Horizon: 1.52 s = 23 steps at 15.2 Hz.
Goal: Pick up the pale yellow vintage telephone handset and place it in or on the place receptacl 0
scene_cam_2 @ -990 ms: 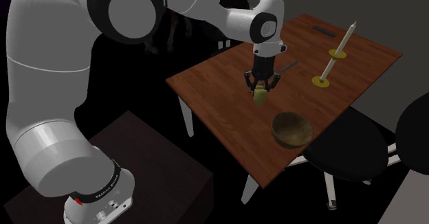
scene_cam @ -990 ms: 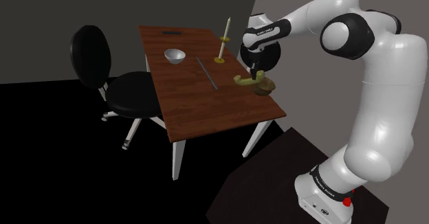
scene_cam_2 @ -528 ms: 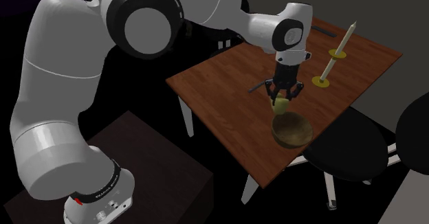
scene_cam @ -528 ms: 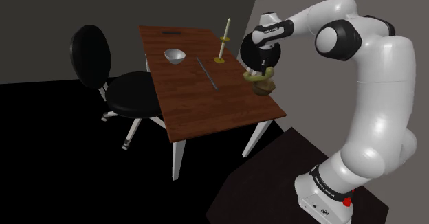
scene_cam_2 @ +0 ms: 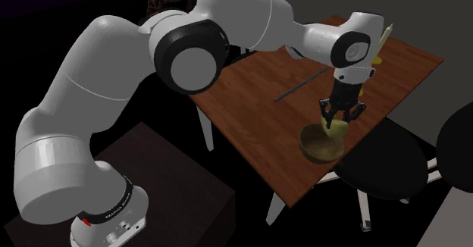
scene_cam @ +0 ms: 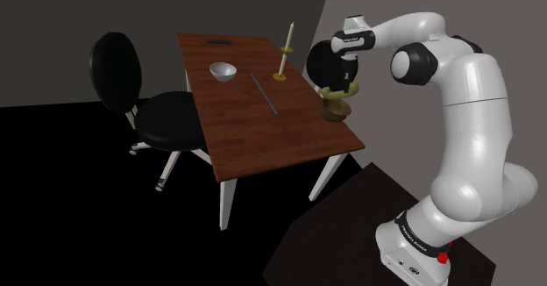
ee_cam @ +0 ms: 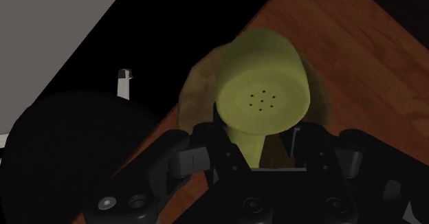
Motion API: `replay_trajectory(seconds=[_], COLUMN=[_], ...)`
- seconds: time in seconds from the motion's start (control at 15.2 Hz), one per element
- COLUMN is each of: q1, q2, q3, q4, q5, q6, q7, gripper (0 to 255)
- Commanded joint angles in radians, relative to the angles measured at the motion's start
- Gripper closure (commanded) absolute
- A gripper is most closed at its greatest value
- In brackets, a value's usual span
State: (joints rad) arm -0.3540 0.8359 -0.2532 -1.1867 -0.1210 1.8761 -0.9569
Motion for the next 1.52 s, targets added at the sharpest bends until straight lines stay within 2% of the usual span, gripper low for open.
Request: replay_trajectory(seconds=[0.0, 0.79, 1.32, 1.39, 1.45], q1=[-0.01, -0.016, -0.017, -0.016, -0.016], q2=[0.017, 0.104, 0.104, 0.102, 0.109], q3=[0.0, 0.008, 0.009, 0.009, 0.01], q4=[0.008, -0.01, -0.011, -0.009, 0.005], q5=[0.002, 0.007, 0.006, 0.006, 0.007], q6=[0.011, 0.114, 0.114, 0.11, 0.103], q7=[-0.007, 0.017, 0.017, 0.017, 0.017], gripper=[255, 255, 255, 0, 0])
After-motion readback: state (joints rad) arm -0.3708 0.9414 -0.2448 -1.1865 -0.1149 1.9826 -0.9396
